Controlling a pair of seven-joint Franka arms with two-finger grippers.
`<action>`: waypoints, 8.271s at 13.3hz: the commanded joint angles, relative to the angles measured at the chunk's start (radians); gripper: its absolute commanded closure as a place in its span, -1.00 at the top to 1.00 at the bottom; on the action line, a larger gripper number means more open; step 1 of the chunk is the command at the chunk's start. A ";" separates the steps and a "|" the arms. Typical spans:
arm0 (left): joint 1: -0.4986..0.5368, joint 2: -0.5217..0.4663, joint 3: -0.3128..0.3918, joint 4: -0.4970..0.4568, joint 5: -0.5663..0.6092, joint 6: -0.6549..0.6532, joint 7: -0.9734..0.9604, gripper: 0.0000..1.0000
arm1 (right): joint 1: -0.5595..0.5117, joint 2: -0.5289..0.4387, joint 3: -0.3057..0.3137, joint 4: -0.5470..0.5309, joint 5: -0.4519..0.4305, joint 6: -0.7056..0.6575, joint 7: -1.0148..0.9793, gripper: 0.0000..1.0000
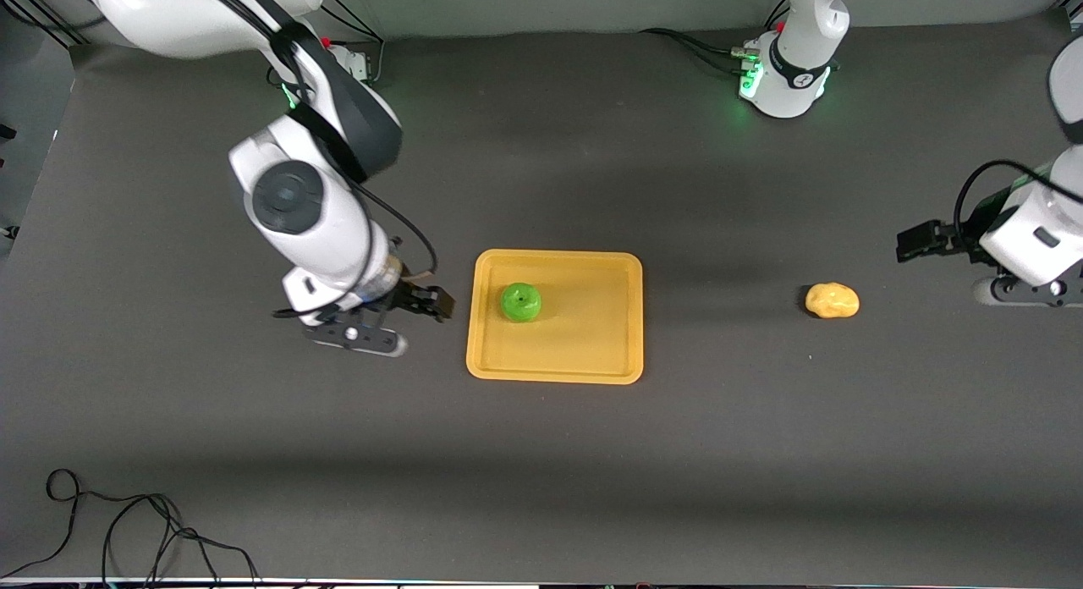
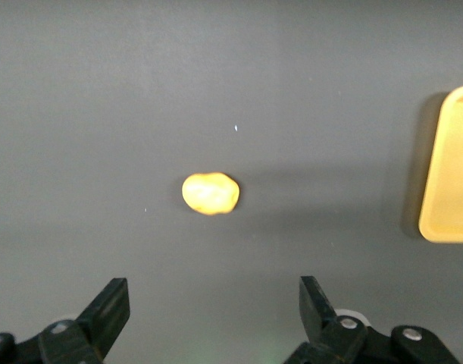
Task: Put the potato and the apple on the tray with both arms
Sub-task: 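Withdraw the right gripper while the left gripper reaches the potato, then close the left gripper on the yellow potato, then lift the potato with the left gripper and carry it over the tray, then lower the potato beside the apple and open the left gripper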
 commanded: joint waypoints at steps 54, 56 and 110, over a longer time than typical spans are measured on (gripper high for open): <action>0.009 0.142 -0.010 -0.502 -0.021 0.724 -0.994 -0.87 | 0.032 -0.576 -0.596 -0.507 0.268 0.008 -0.787 1.00; -0.007 0.150 -0.040 -0.399 -0.022 0.596 -0.842 -0.93 | 0.032 -0.576 -0.594 -0.504 0.265 0.019 -0.787 1.00; -0.529 0.697 -0.175 0.397 -0.018 0.291 -0.685 1.00 | 0.040 -0.528 -0.556 -0.366 0.199 -0.058 -0.709 1.00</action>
